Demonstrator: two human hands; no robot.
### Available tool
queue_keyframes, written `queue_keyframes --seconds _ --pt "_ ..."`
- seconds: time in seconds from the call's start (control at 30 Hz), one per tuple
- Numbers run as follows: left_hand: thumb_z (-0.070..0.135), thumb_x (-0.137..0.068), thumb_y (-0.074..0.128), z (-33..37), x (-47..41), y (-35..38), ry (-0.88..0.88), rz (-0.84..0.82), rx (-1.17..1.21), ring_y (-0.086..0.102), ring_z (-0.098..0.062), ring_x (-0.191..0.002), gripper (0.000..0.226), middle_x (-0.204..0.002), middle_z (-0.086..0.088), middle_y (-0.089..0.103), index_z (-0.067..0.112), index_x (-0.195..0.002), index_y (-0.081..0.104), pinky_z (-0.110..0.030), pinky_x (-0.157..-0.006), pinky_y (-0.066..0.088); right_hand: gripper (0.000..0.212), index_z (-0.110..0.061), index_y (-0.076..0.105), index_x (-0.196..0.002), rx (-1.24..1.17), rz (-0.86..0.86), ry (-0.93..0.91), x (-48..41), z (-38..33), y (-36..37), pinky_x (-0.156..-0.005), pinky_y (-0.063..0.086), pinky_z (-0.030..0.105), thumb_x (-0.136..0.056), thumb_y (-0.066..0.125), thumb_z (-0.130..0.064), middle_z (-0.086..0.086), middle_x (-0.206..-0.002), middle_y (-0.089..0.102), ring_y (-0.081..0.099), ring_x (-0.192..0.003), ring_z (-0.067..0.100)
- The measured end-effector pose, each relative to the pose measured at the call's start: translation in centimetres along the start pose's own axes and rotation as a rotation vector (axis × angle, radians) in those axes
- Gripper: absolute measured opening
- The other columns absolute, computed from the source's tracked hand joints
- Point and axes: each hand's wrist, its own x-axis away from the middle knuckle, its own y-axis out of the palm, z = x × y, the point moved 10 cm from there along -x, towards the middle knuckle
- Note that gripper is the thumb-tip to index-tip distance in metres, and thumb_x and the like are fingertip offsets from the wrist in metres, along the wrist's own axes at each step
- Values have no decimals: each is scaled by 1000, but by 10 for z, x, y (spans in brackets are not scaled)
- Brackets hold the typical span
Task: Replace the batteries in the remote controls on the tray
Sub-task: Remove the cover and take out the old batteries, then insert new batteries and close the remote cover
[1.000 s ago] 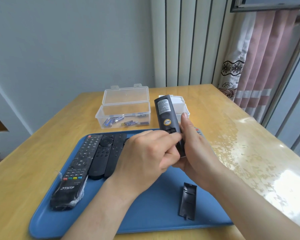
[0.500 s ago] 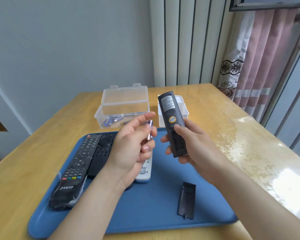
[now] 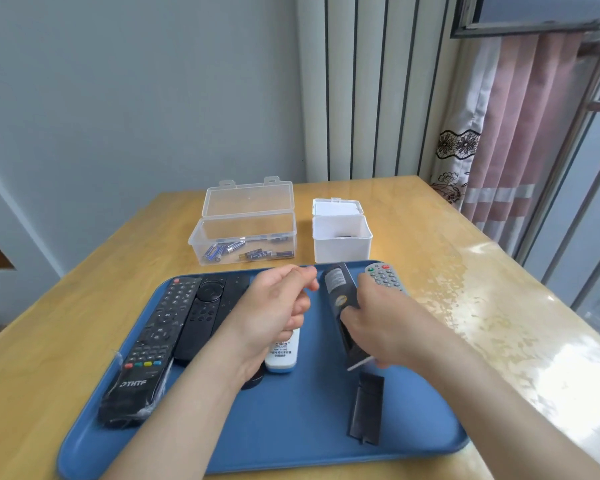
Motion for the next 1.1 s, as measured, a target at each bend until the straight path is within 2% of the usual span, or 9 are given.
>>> queue_keyframes --seconds 0.13,0.27,0.37,0.43,0.63,0.77,0.9,1.0,1.1 --pt "-12 -90 39 1 -4 7 -14 -115 51 39 -10 -60 35 -75 -5 51 6 -106 65 -19 -45 25 35 -17 34 -72 227 85 -26 2 -5 -3 -65 35 32 -101 35 -35 -1 -73 42 47 -79 27" --pt "-8 -97 36 9 -10 10 -17 -144 87 42 -9 -53 34 -80 -8 59 7 -116 60 -14 -40 28 24 -16 47 -83 296 117 -47 2 -7 -19 -55 33 32 -99 37 -30 -2 -72 42 48 -77 27" --pt "3 -101 40 20 -21 17 -6 -185 21 32 -7 -43 25 -70 -2 60 14 -118 55 -13 -35 18 13 -25 58 -105 -142 87 -166 -8 -16 -37 -49 40 27 -97 47 -26 -7 -66 58 53 -62 19" --pt "10 -102 41 33 -32 20 22 -191 -34 28 -7 -41 21 -62 0 57 19 -118 51 -14 -35 16 25 -23 58 -120 -451 28 -236 -21 -20 -48 -48 45 23 -95 55 -19 -14 -64 66 53 -61 13" --pt "14 -101 40 62 -89 28 60 -127 -267 31 -10 -46 26 -75 -6 56 25 -125 44 -19 -41 22 11 -14 76 -79 -428 257 -400 -67 -23 -92 -53 37 22 -85 70 -8 9 -68 69 46 -52 9" --pt "3 -94 41 62 -137 15 81 -19 -436 48 -20 -83 34 -101 -7 65 21 -120 52 -28 -67 42 3 -11 75 -85 -315 497 -255 -106 4 -119 -49 32 17 -82 76 -11 -7 -60 55 45 -53 9" --pt "2 -90 43 49 -170 13 88 -7 -544 58 -20 -108 39 -122 -6 59 29 -115 56 -35 -93 51 15 -12 75 -95 -92 500 -179 -138 12 -112 -60 41 24 -86 64 -8 -4 -79 65 63 -80 21" --pt "-6 -85 38 57 -173 6 154 10 -556 59 -21 -111 55 -121 -2 61 27 -123 59 -35 -91 53 27 -16 74 -105 6 484 -177 -148 10 -103 -78 48 29 -89 54 -6 1 -108 72 64 -102 23" --pt "-7 -83 38 78 -165 -34 241 136 -499 65 -17 -95 47 -100 1 70 24 -99 69 -36 -82 57 31 -17 74 -104 -31 496 -231 -152 -9 -108 -84 51 30 -88 51 -4 1 -110 73 65 -101 22"
